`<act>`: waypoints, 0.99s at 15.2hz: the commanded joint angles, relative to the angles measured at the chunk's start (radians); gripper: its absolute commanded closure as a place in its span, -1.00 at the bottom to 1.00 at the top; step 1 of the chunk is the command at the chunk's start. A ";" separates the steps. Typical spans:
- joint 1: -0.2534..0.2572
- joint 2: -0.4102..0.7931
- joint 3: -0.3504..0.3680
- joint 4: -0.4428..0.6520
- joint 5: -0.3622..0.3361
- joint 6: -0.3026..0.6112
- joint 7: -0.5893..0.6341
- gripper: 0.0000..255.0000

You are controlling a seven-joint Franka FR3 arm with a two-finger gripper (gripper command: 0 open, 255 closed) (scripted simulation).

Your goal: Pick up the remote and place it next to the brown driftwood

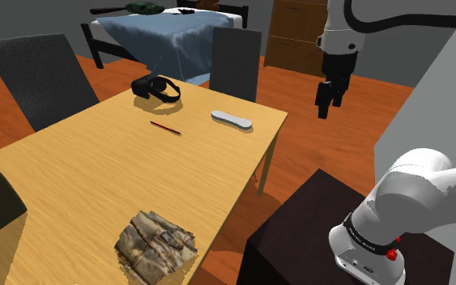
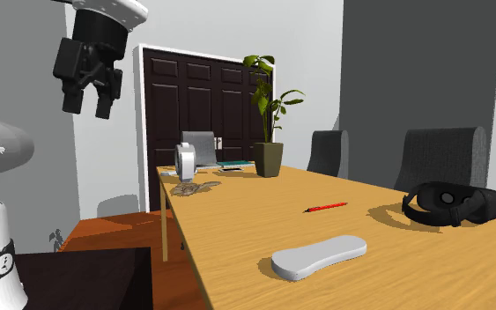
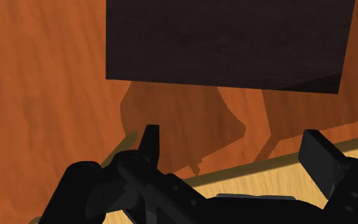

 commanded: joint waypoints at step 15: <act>0.032 0.462 -0.071 0.094 -0.012 0.445 -0.115 -1.00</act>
